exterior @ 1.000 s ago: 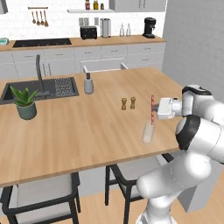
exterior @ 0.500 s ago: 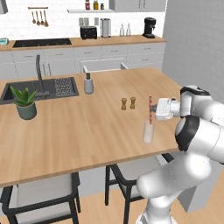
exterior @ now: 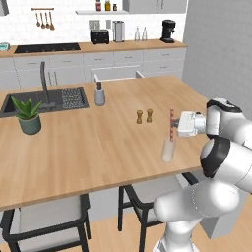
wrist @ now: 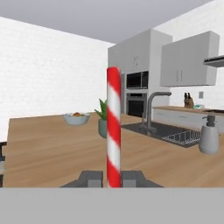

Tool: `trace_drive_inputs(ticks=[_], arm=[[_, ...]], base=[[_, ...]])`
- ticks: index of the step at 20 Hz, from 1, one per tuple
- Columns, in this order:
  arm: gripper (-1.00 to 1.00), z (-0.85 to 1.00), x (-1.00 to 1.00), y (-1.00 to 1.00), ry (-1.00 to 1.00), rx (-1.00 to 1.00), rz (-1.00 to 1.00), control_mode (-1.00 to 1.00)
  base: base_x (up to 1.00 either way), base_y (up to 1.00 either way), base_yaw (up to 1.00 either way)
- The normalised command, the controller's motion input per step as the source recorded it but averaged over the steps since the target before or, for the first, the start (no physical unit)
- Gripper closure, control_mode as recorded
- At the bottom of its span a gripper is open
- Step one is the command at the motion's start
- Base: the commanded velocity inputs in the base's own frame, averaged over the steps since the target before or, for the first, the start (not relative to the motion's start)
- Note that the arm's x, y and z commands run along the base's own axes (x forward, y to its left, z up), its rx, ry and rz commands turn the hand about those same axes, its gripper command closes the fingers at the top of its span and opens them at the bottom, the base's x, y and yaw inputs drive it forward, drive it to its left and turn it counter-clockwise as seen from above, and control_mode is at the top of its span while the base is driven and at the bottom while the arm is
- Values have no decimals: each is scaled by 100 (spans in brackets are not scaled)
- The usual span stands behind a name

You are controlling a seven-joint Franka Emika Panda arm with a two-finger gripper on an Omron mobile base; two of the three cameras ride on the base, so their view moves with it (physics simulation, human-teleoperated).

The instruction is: Take a straw from the drawer in front and place it inside the glass cup on the dining counter.

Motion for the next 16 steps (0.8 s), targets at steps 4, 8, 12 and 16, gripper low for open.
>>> trace_drive_inputs(ticks=[4, 8, 12, 16], arm=[[100, 3, 0, 0, 0, 0, -6, -100], [100, 0, 15, 0, 2, 0, -5, -100], [100, 0, 14, 0, 1, 0, -5, -100], [100, 0, 0, 1, 1, 0, -2, -100]], base=[[0, 0, 0], [0, 0, 0], [0, 0, 0], [0, 0, 0]])
